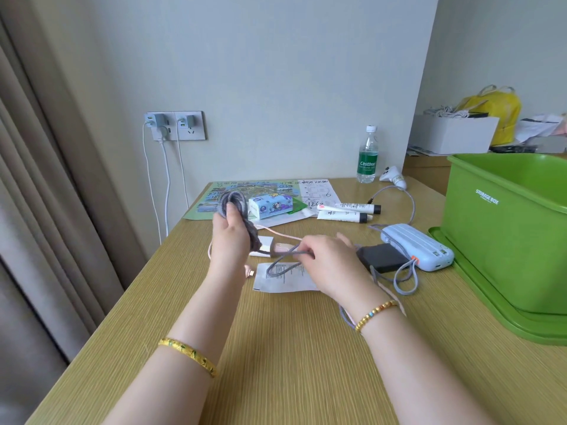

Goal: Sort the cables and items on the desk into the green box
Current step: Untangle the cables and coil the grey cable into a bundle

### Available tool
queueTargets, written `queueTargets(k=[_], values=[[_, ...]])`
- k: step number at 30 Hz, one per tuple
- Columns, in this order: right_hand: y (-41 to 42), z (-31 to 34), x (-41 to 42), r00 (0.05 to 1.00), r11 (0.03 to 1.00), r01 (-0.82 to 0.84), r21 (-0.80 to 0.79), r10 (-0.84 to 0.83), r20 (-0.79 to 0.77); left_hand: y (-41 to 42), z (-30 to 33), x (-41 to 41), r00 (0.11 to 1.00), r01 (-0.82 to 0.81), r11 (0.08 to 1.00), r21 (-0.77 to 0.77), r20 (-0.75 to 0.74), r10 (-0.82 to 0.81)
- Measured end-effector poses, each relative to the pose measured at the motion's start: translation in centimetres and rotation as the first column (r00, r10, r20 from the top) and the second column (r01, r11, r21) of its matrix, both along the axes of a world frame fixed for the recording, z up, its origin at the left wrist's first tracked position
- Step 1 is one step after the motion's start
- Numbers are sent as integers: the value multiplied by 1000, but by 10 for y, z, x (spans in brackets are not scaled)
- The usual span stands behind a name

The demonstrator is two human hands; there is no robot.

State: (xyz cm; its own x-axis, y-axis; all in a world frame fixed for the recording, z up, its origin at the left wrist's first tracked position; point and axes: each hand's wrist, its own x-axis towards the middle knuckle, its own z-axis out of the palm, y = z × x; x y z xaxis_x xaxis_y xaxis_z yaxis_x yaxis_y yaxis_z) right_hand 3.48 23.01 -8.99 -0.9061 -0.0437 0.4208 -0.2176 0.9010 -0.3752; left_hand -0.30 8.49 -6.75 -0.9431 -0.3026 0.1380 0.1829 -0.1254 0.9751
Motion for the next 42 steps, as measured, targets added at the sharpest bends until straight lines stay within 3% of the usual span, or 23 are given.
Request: queueTargets(k=[4,7,11,15,17,19,23,30,37,42], values=[[4,-1,-2,969,995,97,11,-92,-227,-10,2,-5,992,-126,968,-215,-31,123],[5,1,-1,927,989,150,-3,-142,-346,-10,0,-6,998,-57,915,-400,-9,58],[4,4,1,884,976,215,16,-188,-428,1,-7,1,984,174,654,-736,109,-140],[9,7,2,888,966,256,37,-219,-404,3,-8,12,915,335,486,-807,155,-372],[9,7,1,885,972,234,27,-201,-419,2,-10,12,897,310,379,-872,136,-421],[8,6,1,879,977,212,9,-187,-439,2,-11,14,882,290,328,-899,118,-457],[12,6,-1,890,978,207,-19,-197,-412,5,-8,16,870,310,377,-873,101,-482],[12,5,-2,963,985,169,-34,-173,-209,3,-7,17,827,466,455,-759,189,-530],[11,7,-1,943,987,163,3,-155,-295,1,-1,24,688,664,425,-615,279,-670],[9,9,-2,951,993,74,-96,-99,-294,1,0,27,673,683,424,-594,288,-681]])
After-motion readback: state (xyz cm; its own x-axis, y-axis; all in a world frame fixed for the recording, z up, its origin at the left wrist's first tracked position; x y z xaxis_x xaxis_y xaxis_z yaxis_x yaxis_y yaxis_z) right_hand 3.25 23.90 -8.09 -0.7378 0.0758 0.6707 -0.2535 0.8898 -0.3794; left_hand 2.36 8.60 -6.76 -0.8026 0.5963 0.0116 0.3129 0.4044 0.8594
